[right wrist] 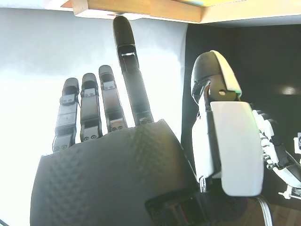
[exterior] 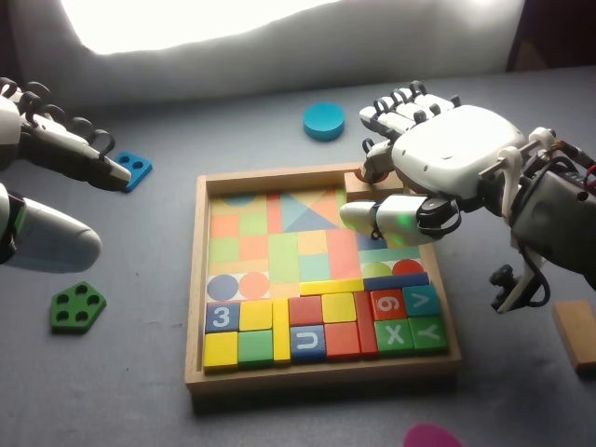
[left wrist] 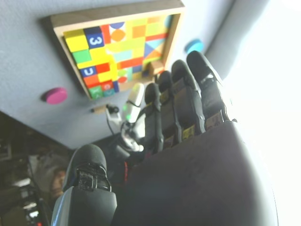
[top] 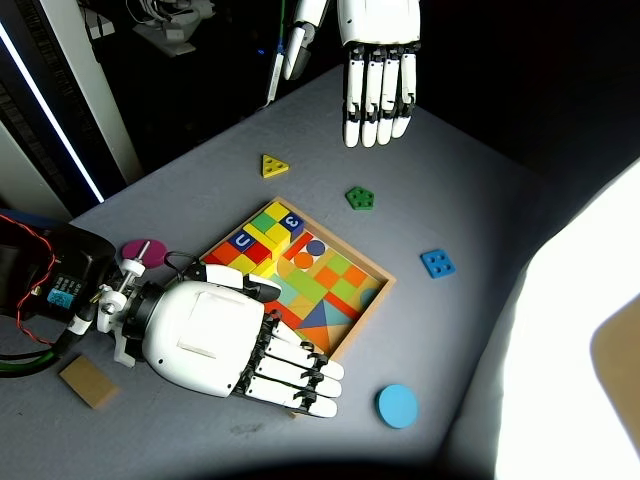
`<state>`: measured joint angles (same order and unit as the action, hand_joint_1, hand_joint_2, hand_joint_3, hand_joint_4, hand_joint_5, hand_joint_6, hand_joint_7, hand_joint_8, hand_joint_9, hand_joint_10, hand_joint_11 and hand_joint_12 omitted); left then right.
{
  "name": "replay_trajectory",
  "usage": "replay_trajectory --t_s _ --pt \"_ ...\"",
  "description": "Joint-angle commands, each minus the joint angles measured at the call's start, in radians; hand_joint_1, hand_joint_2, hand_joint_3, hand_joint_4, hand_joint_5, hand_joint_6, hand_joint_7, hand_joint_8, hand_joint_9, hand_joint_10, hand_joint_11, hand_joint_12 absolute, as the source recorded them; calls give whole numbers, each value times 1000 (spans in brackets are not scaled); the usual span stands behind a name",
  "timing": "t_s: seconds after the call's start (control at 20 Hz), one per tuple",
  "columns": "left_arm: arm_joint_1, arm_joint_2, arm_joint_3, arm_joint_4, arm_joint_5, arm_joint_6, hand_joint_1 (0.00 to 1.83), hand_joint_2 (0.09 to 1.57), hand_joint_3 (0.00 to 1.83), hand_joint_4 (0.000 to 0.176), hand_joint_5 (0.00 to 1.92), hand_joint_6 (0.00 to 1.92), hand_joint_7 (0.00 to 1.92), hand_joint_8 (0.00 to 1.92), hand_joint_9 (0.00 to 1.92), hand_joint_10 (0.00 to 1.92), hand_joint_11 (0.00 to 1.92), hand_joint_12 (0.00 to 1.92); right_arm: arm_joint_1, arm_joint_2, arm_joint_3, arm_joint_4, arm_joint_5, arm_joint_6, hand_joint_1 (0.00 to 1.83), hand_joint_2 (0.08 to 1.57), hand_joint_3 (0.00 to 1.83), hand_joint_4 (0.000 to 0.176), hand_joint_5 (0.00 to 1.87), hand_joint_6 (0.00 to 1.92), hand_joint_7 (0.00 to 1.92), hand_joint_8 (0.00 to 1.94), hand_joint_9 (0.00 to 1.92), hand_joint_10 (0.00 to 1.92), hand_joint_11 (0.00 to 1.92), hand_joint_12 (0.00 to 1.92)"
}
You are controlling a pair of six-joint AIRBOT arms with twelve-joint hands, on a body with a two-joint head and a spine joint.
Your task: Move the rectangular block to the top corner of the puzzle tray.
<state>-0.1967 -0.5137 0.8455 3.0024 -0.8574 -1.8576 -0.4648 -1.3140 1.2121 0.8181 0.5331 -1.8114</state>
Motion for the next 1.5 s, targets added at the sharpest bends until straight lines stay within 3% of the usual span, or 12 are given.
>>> replay_trajectory --t_s 0.0,0.25,0.5,0.75,1.05,1.2,1.35,1.45 --pt "-9 2 -1 10 81 -3 0 1193 0 15 258 1 265 2 271 1 0 676 8 7 4 -34 81 4 0 1227 4 0 579 380 50 3 0 0 0 0" --pt "-9 2 -1 10 81 -3 0 1191 0 4 282 4 282 3 279 1 0 712 -2 12 -2 -34 70 4 0 1224 2 0 573 375 61 6 0 0 0 0" --pt "-9 2 -1 10 81 -3 0 1188 0 13 279 0 268 1 273 1 0 696 -14 20 -4 -31 64 4 0 1218 0 0 575 369 50 2 0 0 0 0" --pt "-9 2 -1 10 81 -3 0 1204 3 2 300 5 284 2 288 3 0 717 -15 21 17 -31 64 5 0 1224 2 0 582 366 52 1 0 0 0 0" --pt "-9 2 -1 10 81 -3 0 1203 0 12 249 0 272 0 272 0 0 707 -11 8 43 -31 64 18 0 1228 3 0 573 359 64 4 0 0 0 0" --pt "-9 2 -1 10 81 -3 0 1211 1 5 285 8 277 5 286 5 0 727 -5 6 43 -31 65 20 0 1229 3 0 586 365 77 8 0 0 0 0" --pt "-9 2 -1 10 81 -3 0 1198 0 15 276 1 270 1 284 3 0 729 3 7 42 -31 66 20 0 1232 4 0 591 366 75 7 0 0 0 0" --pt "-9 2 -1 10 81 -3 0 1205 0 4 292 5 283 4 290 3 0 743 11 7 42 -31 67 22 0 1230 3 0 589 363 76 6 0 0 0 0"
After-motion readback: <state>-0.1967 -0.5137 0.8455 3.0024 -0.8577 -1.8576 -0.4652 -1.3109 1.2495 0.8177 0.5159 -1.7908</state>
